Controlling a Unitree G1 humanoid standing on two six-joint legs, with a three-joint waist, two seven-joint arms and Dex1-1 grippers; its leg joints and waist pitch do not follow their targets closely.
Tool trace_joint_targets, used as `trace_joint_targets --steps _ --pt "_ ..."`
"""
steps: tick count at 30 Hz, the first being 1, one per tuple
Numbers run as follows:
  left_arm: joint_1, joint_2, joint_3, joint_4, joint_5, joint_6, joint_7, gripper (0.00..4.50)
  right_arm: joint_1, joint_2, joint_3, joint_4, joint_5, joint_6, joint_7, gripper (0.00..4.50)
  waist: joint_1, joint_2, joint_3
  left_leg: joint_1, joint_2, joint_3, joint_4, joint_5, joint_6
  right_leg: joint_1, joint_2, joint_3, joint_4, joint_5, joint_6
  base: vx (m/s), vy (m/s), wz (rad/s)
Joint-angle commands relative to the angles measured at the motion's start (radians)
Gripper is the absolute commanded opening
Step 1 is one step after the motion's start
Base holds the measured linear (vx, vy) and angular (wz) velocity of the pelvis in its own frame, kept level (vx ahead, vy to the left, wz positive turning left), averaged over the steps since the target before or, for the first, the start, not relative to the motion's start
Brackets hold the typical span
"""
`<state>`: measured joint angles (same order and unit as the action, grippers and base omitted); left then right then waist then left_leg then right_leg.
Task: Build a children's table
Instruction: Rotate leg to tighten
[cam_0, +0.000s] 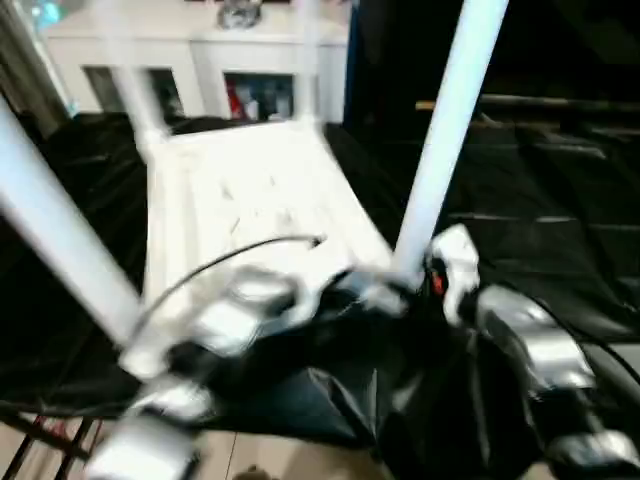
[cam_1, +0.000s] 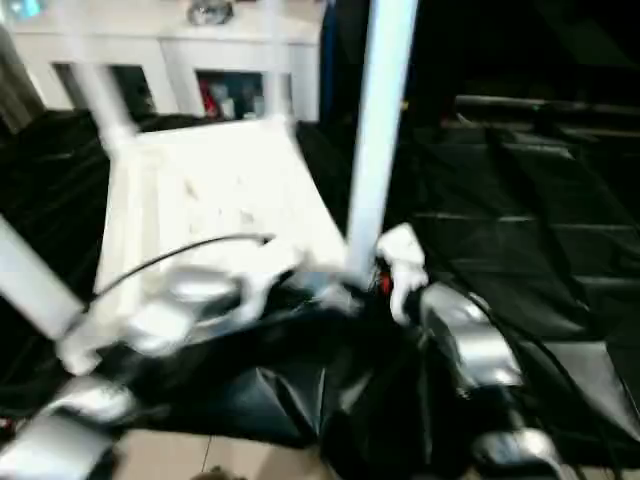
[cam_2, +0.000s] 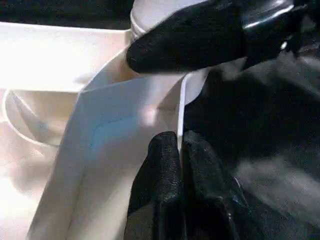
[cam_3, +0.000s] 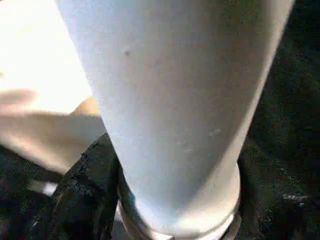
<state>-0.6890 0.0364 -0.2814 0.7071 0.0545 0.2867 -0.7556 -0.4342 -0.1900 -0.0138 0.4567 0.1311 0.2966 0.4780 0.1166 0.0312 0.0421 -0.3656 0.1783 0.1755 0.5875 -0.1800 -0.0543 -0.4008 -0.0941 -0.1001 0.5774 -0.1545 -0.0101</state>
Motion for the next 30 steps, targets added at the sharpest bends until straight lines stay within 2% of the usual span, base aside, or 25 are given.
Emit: trace_joint_targets --steps 1,2,3,4,5,7,8,9,10,12,14,15,18,19,21,22,23,24,26,28,30 --pt "-0.037 -0.063 0.036 0.015 -0.042 -0.037 0.069 0.0 0.005 0.073 0.059 0.025 0.003 0.022 -0.014 2.72 0.0 -0.02 -0.06 0.007 0.045 -0.02 -0.075 -0.226 0.038 0.043 -0.071 0.046 -0.086 -0.431 -0.108 0.0 0.0 0.0" --pt "-0.045 -0.074 0.034 0.03 -0.036 -0.051 0.073 0.0 -0.001 0.089 0.064 0.031 -0.007 0.011 -0.031 2.72 0.0 -0.024 -0.063 0.004 0.044 -0.018 -0.074 -0.21 0.043 0.047 -0.07 0.047 -0.08 -0.386 -0.119 0.0 0.0 0.0" --pt "-0.051 -0.083 0.031 0.038 -0.032 -0.059 0.069 0.0 -0.002 0.103 0.079 0.029 -0.02 -0.014 -0.032 2.72 0.0 -0.024 -0.064 0.004 0.044 -0.017 -0.073 -0.203 0.046 0.046 -0.069 0.048 -0.079 -0.369 -0.126 0.0 0.0 0.0" --pt "-0.051 -0.083 0.031 0.038 -0.032 -0.059 0.069 0.0 -0.002 0.103 0.079 0.029 -0.02 -0.014 -0.032 3.07 0.0 -0.019 -0.064 0.005 0.044 -0.016 -0.072 -0.199 0.05 0.046 -0.07 0.049 -0.078 -0.34 -0.139 0.0 0.0 0.0" --pt "-0.055 -0.085 0.024 0.048 -0.026 -0.072 0.051 0.0 0.0 0.119 0.084 0.019 -0.011 -0.025 -0.005 3.42 0.0 -0.021 -0.063 0.004 0.042 -0.014 -0.071 -0.195 0.058 0.048 -0.069 0.048 -0.076 -0.322 -0.148 0.0 0.0 0.0" --pt "-0.055 -0.084 0.021 0.051 -0.024 -0.076 0.043 0.0 0.001 0.124 0.081 0.012 0.003 -0.021 0.01 3.42 0.002 -0.021 -0.062 0.003 0.042 -0.014 -0.072 -0.196 0.066 0.051 -0.07 0.048 -0.076 -0.33 -0.151 0.0 0.0 0.0" --pt "-0.055 -0.074 0.016 0.057 -0.022 -0.081 0.027 0.0 0.005 0.12 0.078 -0.001 0.019 -0.015 0.035 3.63 0.0 -0.022 -0.059 0.004 0.043 -0.015 -0.075 -0.216 0.065 0.051 -0.071 0.046 -0.082 -0.379 -0.14 0.0 0.0 0.0" --pt "-0.055 -0.074 0.016 0.057 -0.022 -0.081 0.026 0.0 0.005 0.12 0.078 -0.002 0.02 -0.014 0.036 3.63 0.0 -0.022 -0.059 0.004 0.043 -0.015 -0.075 -0.216 0.065 0.051 -0.071 0.046 -0.082 -0.379 -0.14 0.0 0.0 0.0" --pt "-0.048 -0.058 0.011 0.052 -0.021 -0.092 0.003 0.0 0.009 0.099 0.088 -0.011 0.009 -0.024 0.053 3.88 0.0 -0.024 -0.059 0.006 0.044 -0.015 -0.075 -0.227 0.061 0.049 -0.072 0.047 -0.085 -0.408 -0.13 0.0 0.0 0.0" --pt "-0.03 -0.028 0.002 0.027 -0.028 -0.119 -0.057 0.0 0.021 0.048 0.121 -0.033 -0.014 -0.049 0.114 3.88 0.0 -0.022 -0.058 0.005 0.045 -0.018 -0.078 -0.243 0.057 0.049 -0.072 0.047 -0.087 -0.431 -0.118 0.0 0.0 0.0" --pt "-0.018 -0.012 -0.002 0.012 -0.034 -0.138 -0.094 0.0 0.03 0.021 0.138 -0.045 -0.022 -0.062 0.156 3.88 0.0 -0.022 -0.058 0.004 0.048 -0.018 -0.079 -0.24 0.06 0.049 -0.072 0.049 -0.084 -0.405 -0.12 0.0 0.0 0.0" --pt "0.003 0.016 -0.012 -0.023 -0.047 -0.14 -0.161 0.0 0.045 -0.027 0.157 -0.074 -0.015 -0.067 0.245 3.88 0.002 -0.025 -0.058 0.002 0.048 -0.018 -0.078 -0.246 0.064 0.053 -0.073 0.048 -0.083 -0.411 -0.117 0.0 0.0 0.0" --pt "0.026 0.048 -0.023 -0.059 -0.051 -0.143 -0.215 0.0 0.054 -0.072 0.163 -0.098 -0.008 -0.069 0.309 3.88 0.003 -0.023 -0.057 0.003 0.048 -0.018 -0.078 -0.246 0.07 0.051 -0.075 0.048 -0.086 -0.437 -0.117 0.0 0.0 0.0" --pt "0.049 0.077 -0.033 -0.098 -0.061 -0.147 -0.27 0.0 0.058 -0.108 0.163 -0.11 0.001 -0.069 0.36 3.88 0.003 -0.022 -0.058 0.004 0.051 -0.018 -0.078 -0.237 0.07 0.049 -0.075 0.05 -0.083 -0.422 -0.125 0.0 0.0 0.0" --pt "0.064 0.095 -0.04 -0.125 -0.07 -0.142 -0.307 0.0 0.061 -0.128 0.161 -0.117 0.009 -0.065 0.392 3.88 0.002 -0.022 -0.057 0.002 0.053 -0.016 -0.078 -0.234 0.074 0.048 -0.072 0.051 -0.081 -0.398 -0.137 0.0 0.0 0.0" --pt "0.065 0.096 -0.04 -0.126 -0.07 -0.142 -0.308 0.0 0.061 -0.129 0.161 -0.117 0.009 -0.065 0.393 3.88 0.004 -0.02 -0.059 0.005 0.055 -0.018 -0.078 -0.231 0.072 0.048 -0.074 0.051 -0.077 -0.388 -0.144 0.0 0.0 0.0" --pt "0.096 0.134 -0.052 -0.181 -0.088 -0.132 -0.38 0.0 0.07 -0.171 0.164 -0.14 0.034 -0.052 0.468 3.88 0.007 -0.02 -0.062 0.007 0.056 -0.017 -0.076 -0.219 0.073 0.048 -0.073 0.052 -0.072 -0.35 -0.16 0.0 0.0 0.0" --pt "0.101 0.142 -0.054 -0.191 -0.092 -0.129 -0.393 0.0 0.071 -0.179 0.165 -0.145 0.038 -0.051 0.481 3.88 0.009 -0.018 -0.061 0.002 0.059 -0.017 -0.077 -0.211 0.079 0.051 -0.073 0.053 -0.065 -0.316 -0.174 0.0 0.0 0.0" --pt "0.12 0.165 -0.059 -0.229 -0.105 -0.113 -0.436 0.0 0.077 -0.202 0.165 -0.162 0.057 -0.037 0.528 3.88 0.014 -0.018 -0.062 0.007 0.061 -0.014 -0.074 -0.212 0.085 0.047 -0.07 0.054 -0.061 -0.289 -0.19 0.0 0.0 0.0" --pt "0.131 0.177 -0.061 -0.252 -0.113 -0.102 -0.46 0.0 0.08 -0.215 0.165 -0.171 0.069 -0.028 0.554 3.88 0.02 -0.017 -0.061 0.006 0.061 -0.013 -0.074 -0.204 0.085 0.047 -0.071 0.054 -0.062 -0.289 -0.195 0.0 0.0 0.0" --pt "0.153 0.205 -0.061 -0.298 -0.126 -0.074 -0.499 0.0 0.084 -0.245 0.175 -0.185 0.084 0.0 0.616 3.88 0.024 -0.021 -0.06 0.006 0.059 -0.011 -0.074 -0.208 0.079 0.048 -0.072 0.054 -0.062 -0.304 -0.193 0.0 0.0 0.0"
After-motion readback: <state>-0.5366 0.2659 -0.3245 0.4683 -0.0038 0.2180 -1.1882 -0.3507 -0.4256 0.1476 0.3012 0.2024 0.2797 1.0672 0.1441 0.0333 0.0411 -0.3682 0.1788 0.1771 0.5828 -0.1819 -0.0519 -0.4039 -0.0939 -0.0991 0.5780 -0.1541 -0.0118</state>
